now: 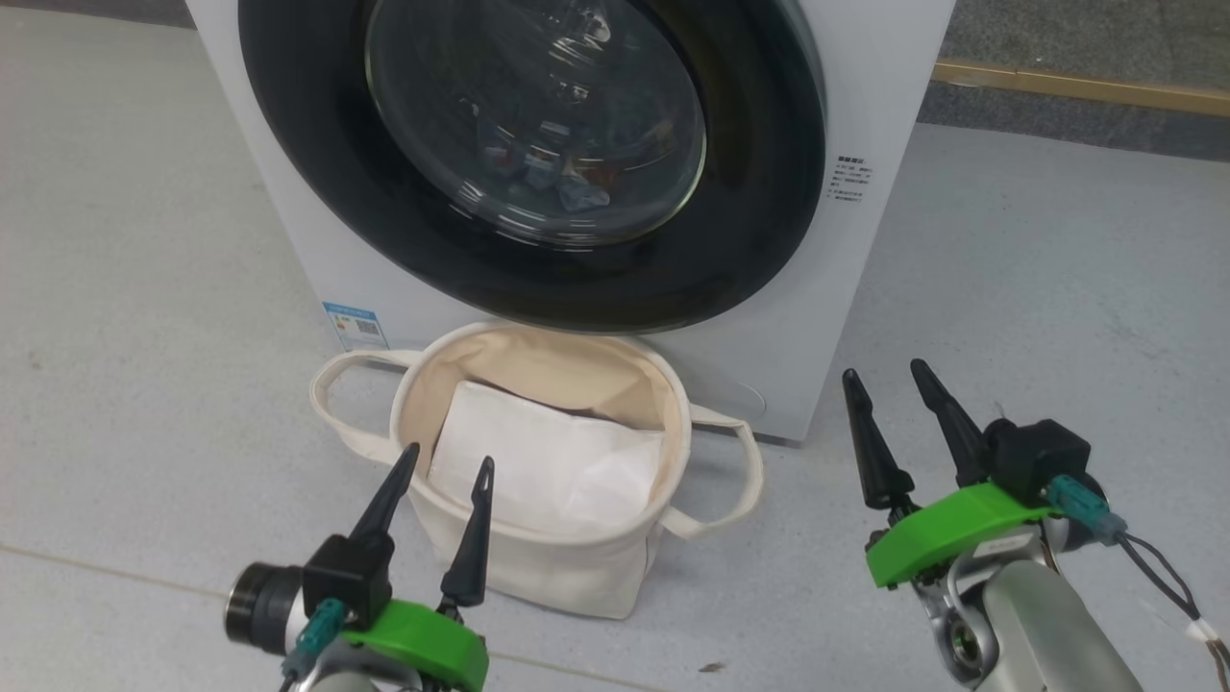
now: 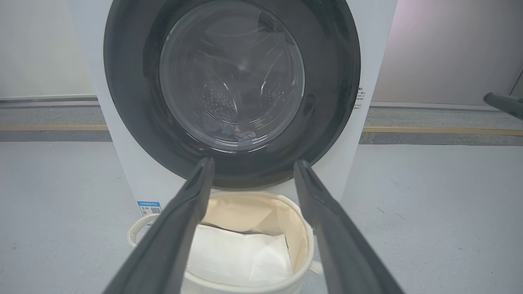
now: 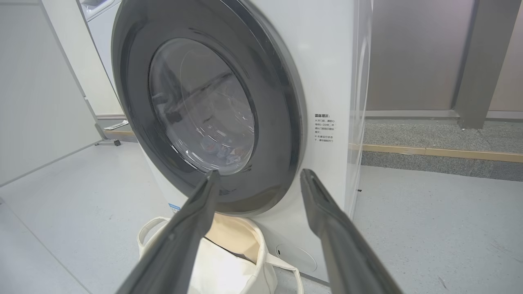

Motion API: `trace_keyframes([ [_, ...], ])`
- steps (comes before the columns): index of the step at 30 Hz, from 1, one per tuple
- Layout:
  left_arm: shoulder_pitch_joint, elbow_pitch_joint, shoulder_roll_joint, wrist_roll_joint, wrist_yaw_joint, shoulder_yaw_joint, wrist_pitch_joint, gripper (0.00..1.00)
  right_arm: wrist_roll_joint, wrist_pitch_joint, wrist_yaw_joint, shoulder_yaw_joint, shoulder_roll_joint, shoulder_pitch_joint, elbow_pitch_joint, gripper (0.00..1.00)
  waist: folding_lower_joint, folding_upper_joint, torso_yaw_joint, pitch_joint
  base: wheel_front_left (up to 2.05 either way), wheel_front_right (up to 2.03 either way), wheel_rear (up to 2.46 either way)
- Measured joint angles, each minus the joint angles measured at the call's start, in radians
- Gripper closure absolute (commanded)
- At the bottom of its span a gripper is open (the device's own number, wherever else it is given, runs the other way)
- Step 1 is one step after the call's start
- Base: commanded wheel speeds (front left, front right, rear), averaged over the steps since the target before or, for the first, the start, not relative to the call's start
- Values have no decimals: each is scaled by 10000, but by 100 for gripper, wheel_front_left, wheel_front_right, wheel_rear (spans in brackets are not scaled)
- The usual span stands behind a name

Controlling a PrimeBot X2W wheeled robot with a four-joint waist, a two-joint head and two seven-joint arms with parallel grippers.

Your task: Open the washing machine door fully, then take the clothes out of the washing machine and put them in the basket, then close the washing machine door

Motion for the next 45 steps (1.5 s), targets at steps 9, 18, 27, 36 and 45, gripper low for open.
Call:
trace_keyframes([
  [9,0,-52,61,-163,15,-31,0,0,-84,0,0,-4,0,0,-35,0,0,0,-2,-1,0,0,0],
  [18,-6,-100,86,-221,88,-161,0,0,-261,0,0,-33,8,1,-142,0,0,0,6,134,0,0,0],
  [27,-336,-111,25,-245,180,-357,0,0,4470,838,-2,-683,161,-219,-268,0,0,0,72,580,0,0,0],
  [36,-874,-180,-58,-244,263,-545,-2,0,10257,1952,-2,-2286,174,-1729,-349,100,0,0,178,1567,0,0,0],
  [45,-1918,-351,-284,-242,280,-809,-90,0,11670,2709,-2,-3342,-8,-4397,1179,100,0,0,430,2888,0,0,0],
])
